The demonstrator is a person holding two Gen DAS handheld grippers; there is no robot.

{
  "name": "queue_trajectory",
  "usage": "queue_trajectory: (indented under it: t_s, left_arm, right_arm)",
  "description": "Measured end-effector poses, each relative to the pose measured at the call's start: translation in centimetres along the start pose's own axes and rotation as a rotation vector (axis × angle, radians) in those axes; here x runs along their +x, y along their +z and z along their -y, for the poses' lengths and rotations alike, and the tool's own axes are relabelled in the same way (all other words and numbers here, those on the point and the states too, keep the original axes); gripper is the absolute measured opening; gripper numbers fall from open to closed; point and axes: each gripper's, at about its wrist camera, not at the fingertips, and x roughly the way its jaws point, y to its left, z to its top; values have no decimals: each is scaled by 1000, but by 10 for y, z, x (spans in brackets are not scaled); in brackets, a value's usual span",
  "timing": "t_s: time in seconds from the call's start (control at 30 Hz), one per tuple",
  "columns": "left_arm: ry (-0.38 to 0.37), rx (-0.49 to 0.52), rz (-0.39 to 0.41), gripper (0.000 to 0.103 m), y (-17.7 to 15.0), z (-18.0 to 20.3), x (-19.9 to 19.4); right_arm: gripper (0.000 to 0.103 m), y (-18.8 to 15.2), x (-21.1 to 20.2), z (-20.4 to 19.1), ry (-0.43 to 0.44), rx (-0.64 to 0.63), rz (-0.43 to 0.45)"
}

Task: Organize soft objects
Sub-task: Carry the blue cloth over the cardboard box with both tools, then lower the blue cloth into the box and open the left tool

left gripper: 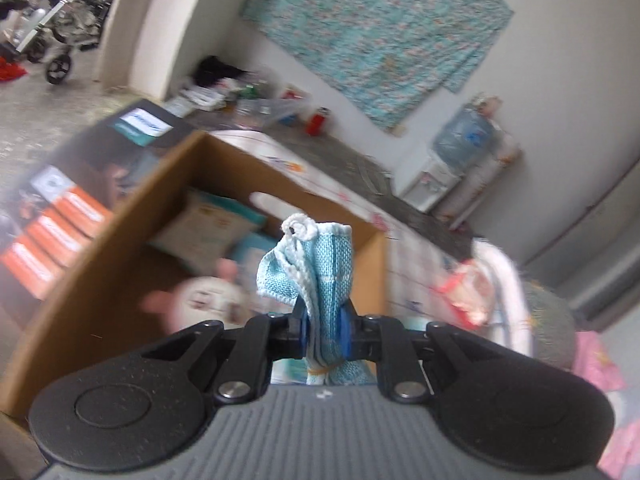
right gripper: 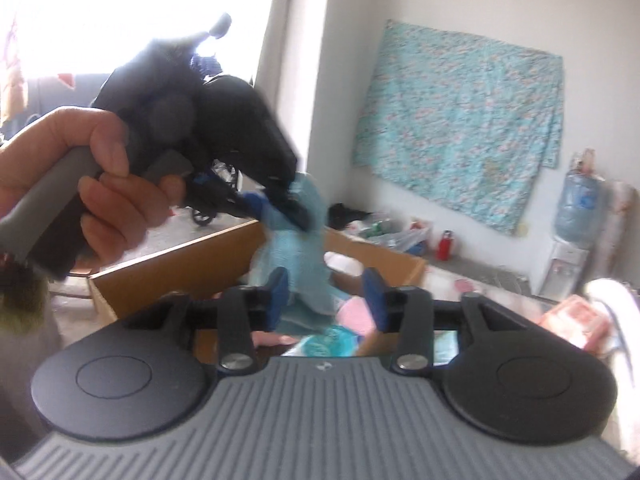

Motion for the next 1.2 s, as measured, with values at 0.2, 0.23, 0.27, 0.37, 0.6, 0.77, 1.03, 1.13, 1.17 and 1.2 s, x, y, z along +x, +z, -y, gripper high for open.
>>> queue_trajectory:
  t_s: [0.2,0.23,0.27,0.37,0.6,0.77,1.03,1.13,1.17,1.2]
  left_arm:
    - [186,167,-56,16,22,-25,18]
    - [212,213,-84,16,24,-25,26]
    - [238,263,-110,16,25,-23,35]
    - [367,394,-168,16,22,-24,62]
    - [571,633,-256,16,6,-22,118]
    - [581,600,-271,16,10,-28,147]
    - [542,522,-245,29,18,-34,149]
    - [507,504,-200,51,17,-29,135]
    - [504,498,-181,55,17,-27,130]
    - [496,490,-162,60,18,-24,125]
  right_arm:
    - [47,6,15,-12,-14,80,-56]
    - [47,6,16,-13,-21,100,-63]
    - [47,4,18,-9,-29,115,-68]
    - [47,-14,24,21,-48,149,-77]
    - [48,-40,27,55,-68,177,-78]
    - [48,-45,33,63,-68,199,-86]
    - [49,-51,41,74,-73,217,-100]
    - [55,-53,41,77,-76,224,-106]
    - [58,-54,41,77,-76,229,-108]
    - [59,-55,41,79,-75,236,-109]
